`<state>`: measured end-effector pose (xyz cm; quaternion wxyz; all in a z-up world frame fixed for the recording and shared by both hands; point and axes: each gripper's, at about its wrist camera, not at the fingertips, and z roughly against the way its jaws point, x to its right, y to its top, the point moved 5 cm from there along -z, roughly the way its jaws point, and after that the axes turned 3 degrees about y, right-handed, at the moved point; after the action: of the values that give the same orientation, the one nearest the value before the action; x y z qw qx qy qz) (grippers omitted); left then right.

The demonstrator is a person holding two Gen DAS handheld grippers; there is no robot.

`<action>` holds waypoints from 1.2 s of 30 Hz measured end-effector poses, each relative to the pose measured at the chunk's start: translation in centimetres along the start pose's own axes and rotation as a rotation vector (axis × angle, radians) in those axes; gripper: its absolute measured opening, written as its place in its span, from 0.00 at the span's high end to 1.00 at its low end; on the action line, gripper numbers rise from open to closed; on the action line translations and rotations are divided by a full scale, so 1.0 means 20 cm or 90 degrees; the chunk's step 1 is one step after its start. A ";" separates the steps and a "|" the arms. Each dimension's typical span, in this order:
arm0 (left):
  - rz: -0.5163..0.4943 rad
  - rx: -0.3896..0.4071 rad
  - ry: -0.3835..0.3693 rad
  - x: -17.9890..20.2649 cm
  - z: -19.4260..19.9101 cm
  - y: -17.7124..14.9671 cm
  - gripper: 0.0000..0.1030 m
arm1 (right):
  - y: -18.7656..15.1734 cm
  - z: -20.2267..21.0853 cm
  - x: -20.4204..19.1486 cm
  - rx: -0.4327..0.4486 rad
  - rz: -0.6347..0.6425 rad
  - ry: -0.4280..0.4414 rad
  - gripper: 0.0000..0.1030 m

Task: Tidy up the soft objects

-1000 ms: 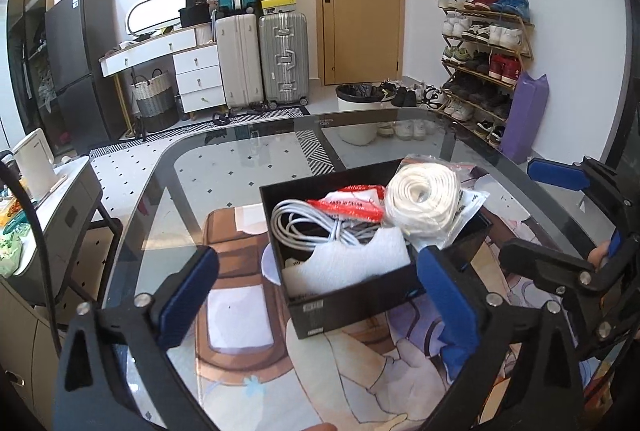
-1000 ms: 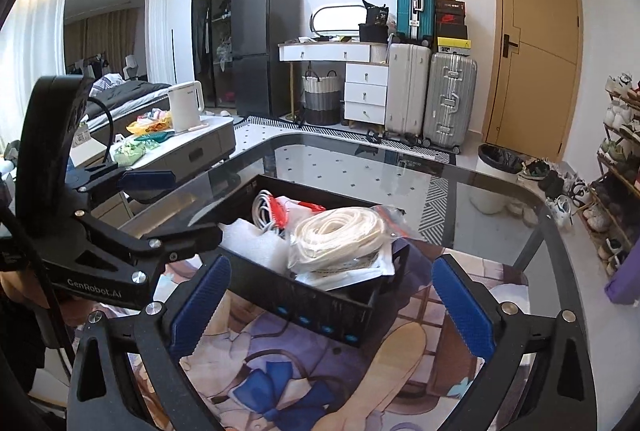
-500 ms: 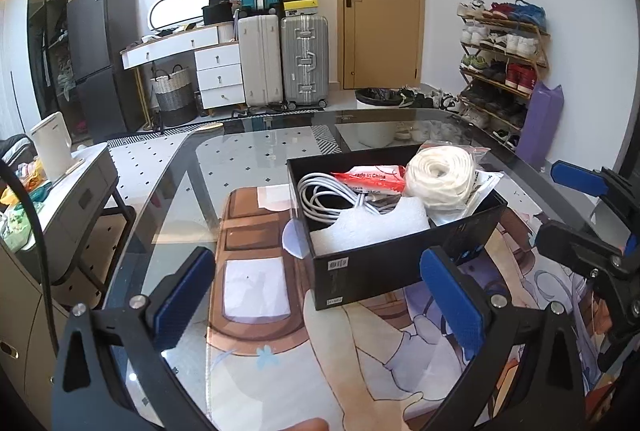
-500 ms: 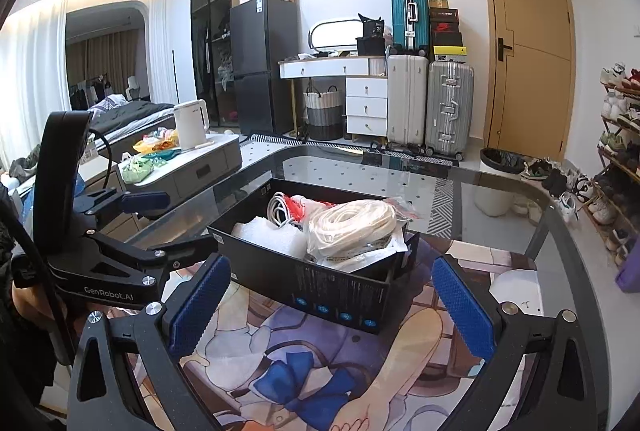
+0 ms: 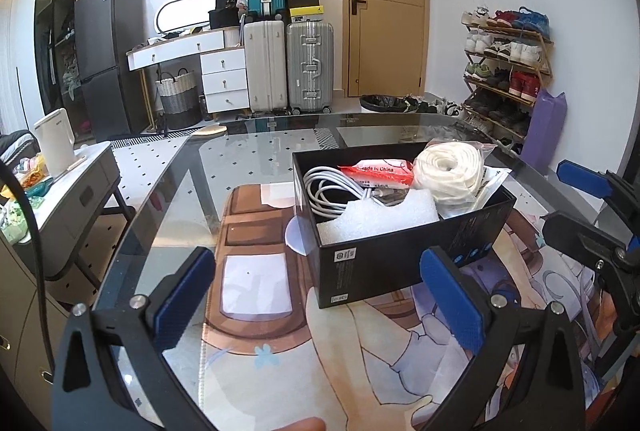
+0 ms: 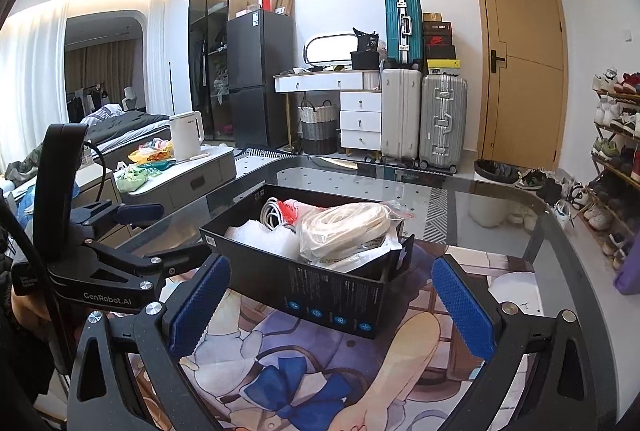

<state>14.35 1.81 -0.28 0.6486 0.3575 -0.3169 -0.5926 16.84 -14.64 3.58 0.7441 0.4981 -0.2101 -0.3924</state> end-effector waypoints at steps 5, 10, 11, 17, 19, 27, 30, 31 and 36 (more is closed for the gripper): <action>0.012 0.005 -0.004 -0.01 -0.01 -0.02 0.00 | 0.00 0.01 -0.01 0.012 0.005 0.000 0.01; 0.010 0.007 -0.007 0.00 -0.01 -0.03 0.00 | -0.02 0.00 -0.02 0.015 0.006 0.001 0.01; 0.010 0.009 -0.008 0.00 -0.01 -0.03 0.00 | -0.02 0.00 -0.02 0.016 0.008 0.000 0.01; 0.011 0.017 -0.008 0.00 0.00 -0.03 0.00 | -0.04 -0.01 -0.02 0.010 0.006 0.002 0.01; 0.012 0.019 -0.009 0.00 0.00 -0.03 0.00 | -0.04 -0.01 -0.02 0.010 0.007 0.001 0.01; 0.015 0.030 -0.007 0.00 0.02 -0.03 0.00 | -0.05 -0.03 -0.02 0.012 0.011 0.004 0.01; 0.017 0.031 -0.005 0.00 0.03 -0.03 0.00 | -0.05 -0.02 -0.02 0.014 0.009 0.004 0.01; 0.016 0.031 -0.005 0.00 0.03 -0.03 0.00 | -0.05 -0.02 -0.02 0.015 0.009 0.003 0.01; 0.013 0.032 -0.003 0.00 0.03 -0.03 0.00 | -0.05 -0.02 -0.03 0.015 0.011 0.004 0.01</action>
<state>13.56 1.70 -0.41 0.6449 0.3692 -0.3368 -0.5782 16.49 -14.17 2.58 0.7422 0.5064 -0.2165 -0.3820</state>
